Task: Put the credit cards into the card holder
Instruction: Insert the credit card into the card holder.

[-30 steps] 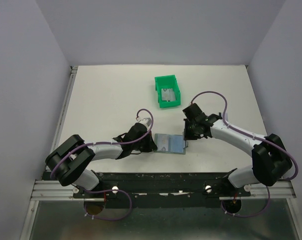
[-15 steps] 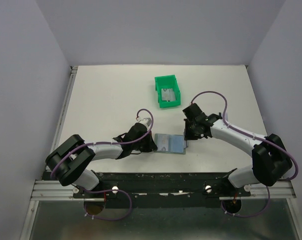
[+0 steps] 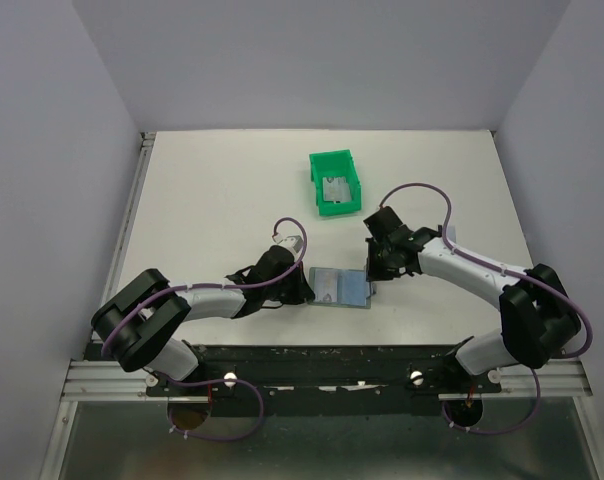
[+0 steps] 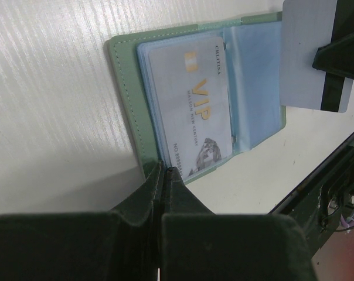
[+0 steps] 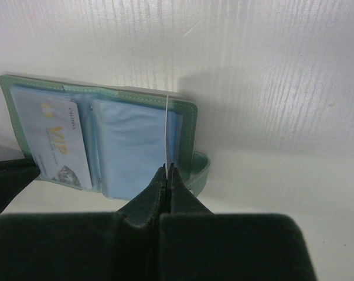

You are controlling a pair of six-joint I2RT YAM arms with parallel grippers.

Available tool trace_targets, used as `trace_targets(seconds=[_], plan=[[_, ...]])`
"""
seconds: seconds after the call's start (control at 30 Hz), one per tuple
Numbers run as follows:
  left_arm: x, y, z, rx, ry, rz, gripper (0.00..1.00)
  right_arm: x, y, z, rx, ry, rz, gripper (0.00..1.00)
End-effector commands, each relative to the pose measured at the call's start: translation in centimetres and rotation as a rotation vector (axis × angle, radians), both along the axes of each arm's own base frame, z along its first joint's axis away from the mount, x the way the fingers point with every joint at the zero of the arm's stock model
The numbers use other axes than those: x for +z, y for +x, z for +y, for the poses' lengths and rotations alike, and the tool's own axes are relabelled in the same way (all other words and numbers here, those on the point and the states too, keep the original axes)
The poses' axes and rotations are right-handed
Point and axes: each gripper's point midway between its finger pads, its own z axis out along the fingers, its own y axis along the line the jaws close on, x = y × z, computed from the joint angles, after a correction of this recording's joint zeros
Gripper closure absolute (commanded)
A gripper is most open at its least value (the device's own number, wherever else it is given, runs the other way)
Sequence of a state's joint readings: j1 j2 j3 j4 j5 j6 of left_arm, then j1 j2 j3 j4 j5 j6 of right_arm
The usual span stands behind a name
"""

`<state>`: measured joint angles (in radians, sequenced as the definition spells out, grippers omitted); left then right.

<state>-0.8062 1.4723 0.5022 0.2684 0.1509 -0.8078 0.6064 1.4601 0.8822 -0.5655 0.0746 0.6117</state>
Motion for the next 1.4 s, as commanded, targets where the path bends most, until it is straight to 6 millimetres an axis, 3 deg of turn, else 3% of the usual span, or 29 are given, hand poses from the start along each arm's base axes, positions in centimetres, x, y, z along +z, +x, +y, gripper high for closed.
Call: trace_targets(seconds=[0.0, 0.7, 1.07, 1.37], plan=[[0.2, 0.2, -0.6, -0.018, -0.015, -0.005, 1.00, 0.3, 0.6, 1.1, 0.013, 0.052, -0.007, 1.00], [0.0, 0.0, -0.5, -0.022, -0.014, 0.001, 1.00, -0.5, 0.6, 3.2, 0.050, 0.139, 0.028, 1.00], [0.0, 0.0, -0.7, -0.023, -0.020, 0.004, 1.00, 0.2, 0.8, 5.0, 0.069, 0.232, 0.023, 1.00], [0.9, 0.1, -0.5, -0.019, -0.019, -0.012, 1.00, 0.4, 0.9, 4.7, 0.063, 0.229, 0.006, 1.00]])
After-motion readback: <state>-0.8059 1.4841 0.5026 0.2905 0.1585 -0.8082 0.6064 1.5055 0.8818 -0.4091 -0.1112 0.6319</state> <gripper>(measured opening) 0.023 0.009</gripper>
